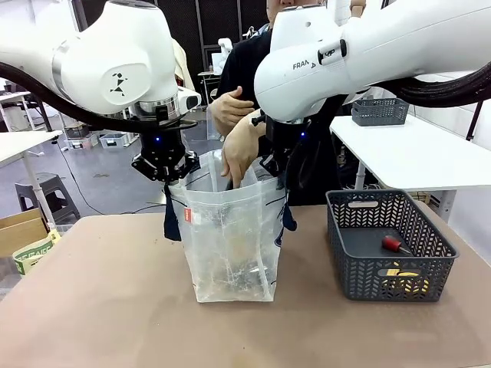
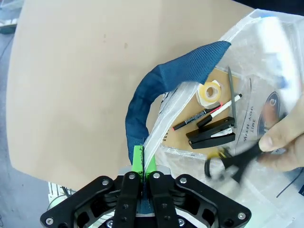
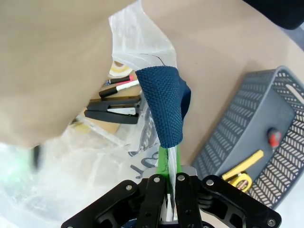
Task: Transfer purchased items from the store into the shopping bag.
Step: Move the Reusable shopping bag to the right side of the table.
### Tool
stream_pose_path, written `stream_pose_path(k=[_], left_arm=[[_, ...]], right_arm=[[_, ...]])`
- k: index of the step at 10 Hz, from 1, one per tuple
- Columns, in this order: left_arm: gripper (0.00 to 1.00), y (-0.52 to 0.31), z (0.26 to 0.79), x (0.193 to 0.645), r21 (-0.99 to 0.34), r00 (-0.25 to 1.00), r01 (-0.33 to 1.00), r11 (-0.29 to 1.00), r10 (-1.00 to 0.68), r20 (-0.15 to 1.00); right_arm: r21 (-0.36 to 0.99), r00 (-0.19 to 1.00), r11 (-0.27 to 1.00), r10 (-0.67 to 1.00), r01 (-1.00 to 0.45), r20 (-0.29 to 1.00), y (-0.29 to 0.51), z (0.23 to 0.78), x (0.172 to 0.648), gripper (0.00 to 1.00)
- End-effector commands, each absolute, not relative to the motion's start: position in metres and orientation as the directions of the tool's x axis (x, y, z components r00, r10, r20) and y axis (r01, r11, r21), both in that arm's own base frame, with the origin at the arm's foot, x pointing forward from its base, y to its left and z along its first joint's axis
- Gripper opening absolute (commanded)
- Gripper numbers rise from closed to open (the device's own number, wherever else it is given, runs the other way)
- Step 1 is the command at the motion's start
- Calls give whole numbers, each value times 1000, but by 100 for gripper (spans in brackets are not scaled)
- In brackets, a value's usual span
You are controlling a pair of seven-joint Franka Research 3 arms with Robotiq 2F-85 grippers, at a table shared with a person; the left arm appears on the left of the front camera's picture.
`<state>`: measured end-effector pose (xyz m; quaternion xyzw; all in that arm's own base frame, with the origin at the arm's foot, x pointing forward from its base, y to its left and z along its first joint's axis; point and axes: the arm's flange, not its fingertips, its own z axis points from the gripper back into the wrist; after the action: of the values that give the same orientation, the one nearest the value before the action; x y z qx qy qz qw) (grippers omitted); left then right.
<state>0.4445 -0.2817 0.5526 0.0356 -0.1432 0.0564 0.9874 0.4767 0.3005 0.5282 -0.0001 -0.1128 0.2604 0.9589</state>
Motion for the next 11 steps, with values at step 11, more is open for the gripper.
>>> stream_pose_path(k=[11], left_arm=[[0, -281, 553, 445, 53, 952, -124, 991, 103, 288]], right_arm=[[-59, 838, 864, 499, -499, 219, 301, 529, 477, 0]])
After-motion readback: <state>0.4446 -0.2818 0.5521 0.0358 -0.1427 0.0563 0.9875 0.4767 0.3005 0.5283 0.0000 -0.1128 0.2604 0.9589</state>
